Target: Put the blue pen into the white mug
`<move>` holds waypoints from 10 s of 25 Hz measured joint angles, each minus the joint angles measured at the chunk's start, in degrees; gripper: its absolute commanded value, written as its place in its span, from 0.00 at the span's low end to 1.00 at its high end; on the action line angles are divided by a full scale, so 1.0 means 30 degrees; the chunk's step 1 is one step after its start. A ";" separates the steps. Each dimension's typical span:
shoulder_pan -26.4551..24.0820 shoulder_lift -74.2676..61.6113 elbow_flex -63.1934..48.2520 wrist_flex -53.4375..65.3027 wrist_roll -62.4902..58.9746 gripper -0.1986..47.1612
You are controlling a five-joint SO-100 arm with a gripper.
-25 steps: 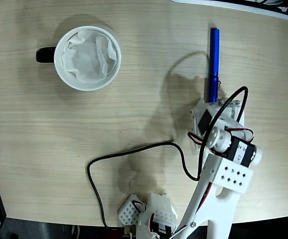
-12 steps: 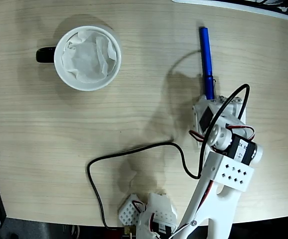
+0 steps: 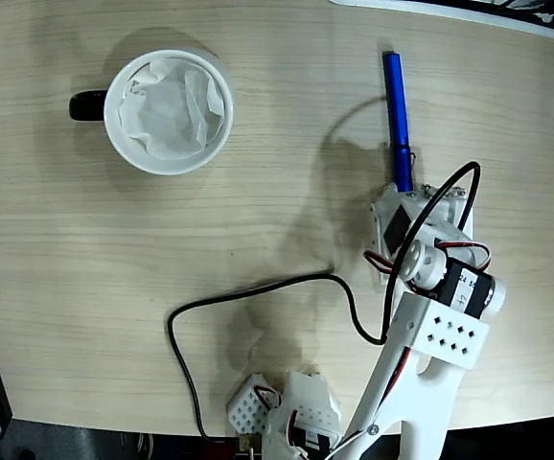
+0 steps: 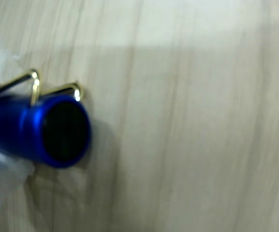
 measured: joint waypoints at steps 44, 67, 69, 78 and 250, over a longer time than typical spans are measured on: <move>0.0234 2.0508 1.0664 -1.1895 -1.8838 0.01; -0.9287 2.2500 1.7314 -2.7422 -3.7061 0.01; -1.0078 2.1855 1.7314 -2.8418 -3.8232 0.01; -1.1865 1.7520 1.7314 -3.2314 -4.2070 0.01; -0.4629 4.1162 2.7891 0.1494 -1.7988 0.00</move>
